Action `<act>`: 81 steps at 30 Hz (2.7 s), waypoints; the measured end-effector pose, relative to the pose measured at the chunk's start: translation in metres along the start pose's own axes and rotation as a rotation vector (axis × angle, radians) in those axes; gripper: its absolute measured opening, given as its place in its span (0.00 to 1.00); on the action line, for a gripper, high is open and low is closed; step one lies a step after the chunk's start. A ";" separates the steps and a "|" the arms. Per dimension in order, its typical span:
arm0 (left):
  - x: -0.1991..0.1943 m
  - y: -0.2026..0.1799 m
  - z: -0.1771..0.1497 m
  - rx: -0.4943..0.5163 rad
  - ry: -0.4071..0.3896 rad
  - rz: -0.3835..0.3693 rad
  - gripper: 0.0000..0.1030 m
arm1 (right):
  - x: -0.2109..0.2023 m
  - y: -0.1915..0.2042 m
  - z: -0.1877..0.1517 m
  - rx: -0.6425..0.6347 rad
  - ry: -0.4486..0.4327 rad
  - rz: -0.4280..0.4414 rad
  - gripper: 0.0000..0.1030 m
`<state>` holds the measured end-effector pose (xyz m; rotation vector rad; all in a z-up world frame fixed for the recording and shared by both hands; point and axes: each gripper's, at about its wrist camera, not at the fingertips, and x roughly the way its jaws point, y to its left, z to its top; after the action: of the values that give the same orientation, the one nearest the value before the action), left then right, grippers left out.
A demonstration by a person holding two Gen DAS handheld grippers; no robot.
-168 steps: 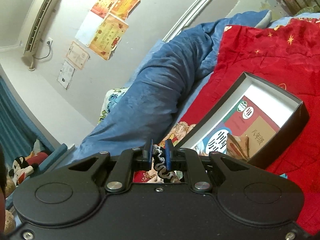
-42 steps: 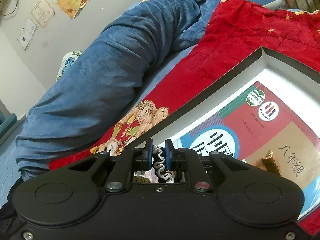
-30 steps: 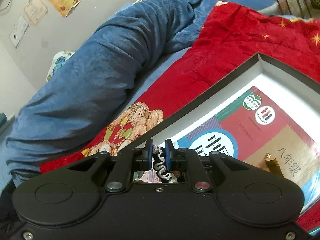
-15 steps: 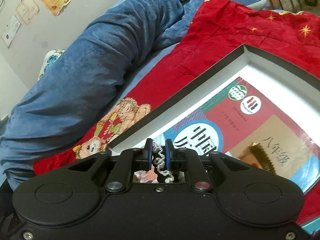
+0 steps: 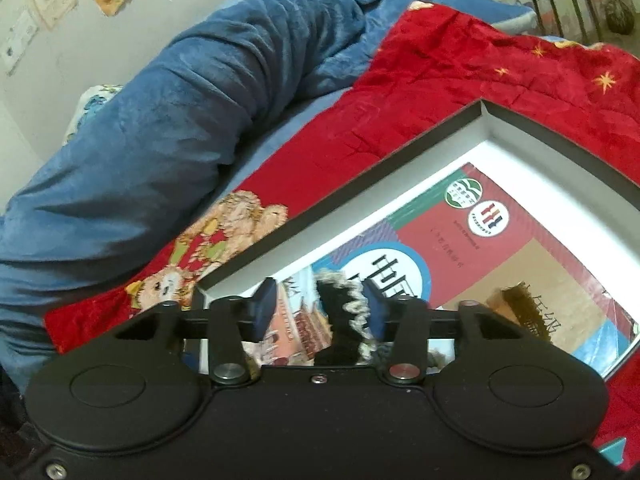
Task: Organize objects
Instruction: 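Lower the white cord and dark ring into the box and open both grippers, then grasp a brown paper triangle with the left gripper while the right gripper grasps another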
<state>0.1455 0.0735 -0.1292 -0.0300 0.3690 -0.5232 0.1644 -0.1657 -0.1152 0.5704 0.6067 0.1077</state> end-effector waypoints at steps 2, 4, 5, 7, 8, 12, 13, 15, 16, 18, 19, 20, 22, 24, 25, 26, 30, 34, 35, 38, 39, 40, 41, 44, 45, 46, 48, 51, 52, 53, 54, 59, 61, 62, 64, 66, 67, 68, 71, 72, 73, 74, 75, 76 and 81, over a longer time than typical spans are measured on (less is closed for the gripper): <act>-0.005 0.000 0.001 -0.006 -0.023 0.000 0.66 | -0.015 -0.003 -0.001 0.000 -0.012 0.024 0.50; -0.013 -0.002 0.005 -0.006 -0.055 -0.004 0.66 | -0.037 -0.010 -0.002 0.016 -0.043 0.032 0.53; -0.018 -0.005 0.006 -0.002 -0.073 -0.013 0.67 | -0.051 -0.014 -0.002 0.028 -0.069 0.032 0.54; -0.029 -0.012 0.008 0.017 -0.113 -0.035 0.70 | -0.078 -0.023 -0.001 0.042 -0.125 0.024 0.60; -0.034 -0.016 0.009 0.028 -0.129 -0.051 0.72 | -0.091 -0.028 -0.001 0.048 -0.151 0.016 0.65; -0.055 -0.037 0.009 0.068 -0.157 -0.131 0.75 | -0.132 -0.046 -0.011 0.081 -0.241 -0.013 0.76; -0.059 -0.041 0.008 0.076 -0.157 -0.150 0.75 | -0.136 -0.050 -0.013 0.091 -0.234 -0.030 0.76; -0.066 -0.052 0.005 0.096 -0.146 -0.201 0.75 | -0.141 -0.052 -0.017 0.079 -0.214 -0.071 0.76; -0.069 -0.057 0.003 0.106 -0.137 -0.226 0.75 | -0.142 -0.050 -0.020 0.055 -0.203 -0.103 0.76; -0.073 -0.067 -0.001 0.113 -0.108 -0.283 0.76 | -0.143 -0.046 -0.023 0.019 -0.179 -0.150 0.75; -0.074 -0.071 -0.003 0.126 -0.090 -0.330 0.76 | -0.145 -0.045 -0.025 0.011 -0.165 -0.158 0.74; -0.074 -0.074 -0.005 0.141 -0.071 -0.370 0.77 | -0.145 -0.044 -0.028 0.008 -0.148 -0.159 0.71; -0.072 -0.079 -0.010 0.158 -0.030 -0.441 0.77 | -0.147 -0.045 -0.032 0.019 -0.134 -0.177 0.65; -0.067 -0.080 -0.013 0.138 0.006 -0.455 0.77 | -0.148 -0.047 -0.035 0.030 -0.118 -0.183 0.65; -0.063 -0.080 -0.014 0.118 0.030 -0.456 0.77 | -0.147 -0.050 -0.035 0.045 -0.096 -0.167 0.65; -0.060 -0.080 -0.016 0.098 0.048 -0.456 0.77 | -0.143 -0.052 -0.036 0.051 -0.074 -0.150 0.65; -0.046 -0.080 -0.022 0.070 0.129 -0.474 0.77 | -0.126 -0.050 -0.039 0.007 0.020 -0.151 0.65; -0.040 -0.091 -0.031 0.108 0.138 -0.489 0.77 | -0.113 -0.057 -0.045 0.069 0.068 -0.096 0.65; -0.035 -0.096 -0.033 0.115 0.141 -0.489 0.77 | -0.109 -0.058 -0.048 0.076 0.066 -0.090 0.65; -0.006 -0.112 -0.036 0.123 0.257 -0.533 0.72 | -0.095 -0.077 -0.054 0.148 0.086 -0.175 0.48; 0.000 -0.113 -0.037 0.125 0.300 -0.496 0.70 | -0.095 -0.086 -0.054 0.217 0.089 -0.156 0.48; 0.006 -0.112 -0.040 0.122 0.344 -0.463 0.66 | -0.099 -0.088 -0.053 0.229 0.075 -0.123 0.48; 0.003 -0.110 -0.043 0.128 0.324 -0.462 0.65 | -0.101 -0.086 -0.051 0.220 0.069 -0.090 0.48; -0.014 -0.107 -0.046 0.194 0.276 -0.459 0.42 | -0.094 -0.074 -0.054 0.137 0.118 -0.122 0.48; -0.016 -0.106 -0.048 0.203 0.270 -0.453 0.41 | -0.091 -0.071 -0.056 0.121 0.138 -0.144 0.48; -0.016 -0.106 -0.049 0.209 0.271 -0.453 0.38 | -0.091 -0.068 -0.056 0.109 0.140 -0.150 0.48; -0.017 -0.099 -0.048 0.185 0.266 -0.465 0.34 | -0.091 -0.062 -0.057 0.098 0.142 -0.150 0.48; -0.019 -0.090 -0.045 0.157 0.265 -0.458 0.33 | -0.086 -0.059 -0.058 0.078 0.170 -0.154 0.48; -0.022 -0.089 -0.045 0.157 0.259 -0.446 0.33 | -0.085 -0.058 -0.058 0.070 0.175 -0.152 0.48; -0.024 -0.088 -0.044 0.158 0.253 -0.437 0.33 | -0.086 -0.058 -0.058 0.068 0.181 -0.148 0.50; -0.026 -0.088 -0.043 0.159 0.248 -0.427 0.33 | -0.086 -0.058 -0.056 0.069 0.186 -0.146 0.51; -0.031 -0.086 -0.042 0.153 0.222 -0.389 0.32 | -0.086 -0.060 -0.056 0.071 0.190 -0.116 0.64; -0.034 -0.087 -0.041 0.166 0.202 -0.376 0.32 | -0.086 -0.062 -0.057 0.084 0.184 -0.096 0.69; -0.036 -0.087 -0.041 0.175 0.193 -0.371 0.32 | -0.085 -0.064 -0.057 0.097 0.180 -0.082 0.74; -0.039 -0.087 -0.041 0.188 0.178 -0.381 0.32 | -0.084 -0.066 -0.057 0.125 0.169 -0.058 0.80; -0.039 -0.087 -0.042 0.190 0.172 -0.389 0.32 | -0.082 -0.065 -0.057 0.113 0.167 -0.057 0.82; -0.039 -0.087 -0.042 0.189 0.172 -0.389 0.32 | -0.080 -0.062 -0.057 0.092 0.170 -0.065 0.82; -0.038 -0.086 -0.042 0.182 0.176 -0.392 0.32 | -0.078 -0.060 -0.057 0.073 0.174 -0.073 0.82; -0.035 -0.080 -0.040 0.146 0.184 -0.392 0.32 | -0.075 -0.054 -0.057 0.036 0.187 -0.085 0.84; -0.034 -0.080 -0.040 0.144 0.187 -0.393 0.32 | -0.075 -0.054 -0.057 0.033 0.190 -0.086 0.84; -0.034 -0.081 -0.041 0.148 0.191 -0.393 0.32 | -0.075 -0.054 -0.057 0.029 0.193 -0.084 0.84; -0.034 -0.082 -0.042 0.155 0.195 -0.392 0.32 | -0.075 -0.054 -0.057 0.027 0.195 -0.083 0.84; -0.034 -0.084 -0.042 0.164 0.195 -0.390 0.32 | -0.075 -0.054 -0.057 0.024 0.199 -0.083 0.83; -0.034 -0.085 -0.043 0.170 0.194 -0.387 0.32 | -0.075 -0.053 -0.057 0.015 0.201 -0.091 0.81; -0.032 -0.085 -0.044 0.164 0.209 -0.385 0.32 | -0.079 -0.053 -0.056 -0.013 0.196 -0.181 0.44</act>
<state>0.0638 0.0187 -0.1491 0.1157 0.5276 -0.9403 0.0646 -0.2045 -0.1413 0.4928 0.8448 -0.0036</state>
